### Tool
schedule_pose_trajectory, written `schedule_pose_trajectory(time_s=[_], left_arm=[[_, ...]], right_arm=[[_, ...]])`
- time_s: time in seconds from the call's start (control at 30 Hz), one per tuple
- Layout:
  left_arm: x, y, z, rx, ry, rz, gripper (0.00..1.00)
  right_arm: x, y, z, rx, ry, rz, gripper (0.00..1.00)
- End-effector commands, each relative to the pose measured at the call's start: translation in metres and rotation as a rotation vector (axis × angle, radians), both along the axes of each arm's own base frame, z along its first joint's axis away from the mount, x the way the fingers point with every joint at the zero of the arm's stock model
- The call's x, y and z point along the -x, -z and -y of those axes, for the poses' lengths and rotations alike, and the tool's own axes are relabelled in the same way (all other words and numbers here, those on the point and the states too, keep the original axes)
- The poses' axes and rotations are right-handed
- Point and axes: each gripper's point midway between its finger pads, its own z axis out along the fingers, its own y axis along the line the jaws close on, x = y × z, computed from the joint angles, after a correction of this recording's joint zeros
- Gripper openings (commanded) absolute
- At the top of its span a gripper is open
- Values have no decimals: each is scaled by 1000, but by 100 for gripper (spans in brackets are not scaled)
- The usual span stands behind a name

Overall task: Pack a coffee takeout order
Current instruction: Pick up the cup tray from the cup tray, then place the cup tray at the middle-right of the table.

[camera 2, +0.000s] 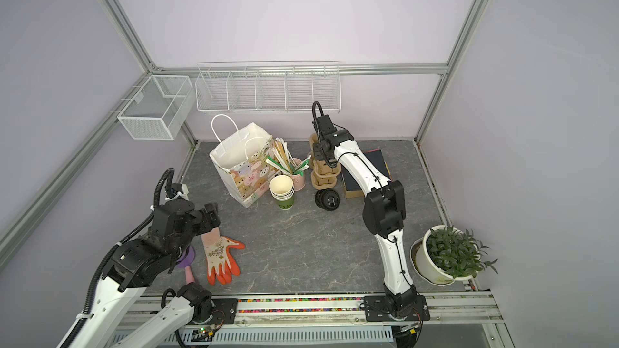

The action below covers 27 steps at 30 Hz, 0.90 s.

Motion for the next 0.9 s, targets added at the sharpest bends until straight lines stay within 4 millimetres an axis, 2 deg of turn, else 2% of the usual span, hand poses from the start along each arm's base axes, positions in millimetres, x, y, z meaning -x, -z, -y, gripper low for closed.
schedule_pose_trajectory(time_s=[0.0, 0.23, 0.33, 0.5, 0.6, 0.77, 0.87], left_arm=[[0, 5, 0, -15, 10, -16, 90], [0, 5, 0, -14, 8, -15, 90], [0, 5, 0, -11, 11, -16, 90], [0, 5, 1, -9, 13, -17, 90], [-1, 5, 1, -7, 14, -17, 89], [0, 5, 1, -4, 12, -14, 89], [0, 4, 0, -6, 8, -12, 89]], right_arm=[[24, -43, 19, -41, 47, 53, 29], [92, -59, 49, -86, 89, 40, 29], [130, -51, 62, -90, 100, 31, 29], [185, -18, 83, -67, 127, -25, 30], [210, 7, 93, -45, 145, -48, 30], [229, 44, 110, 12, 182, -101, 30], [235, 67, 111, 23, 183, -136, 30]])
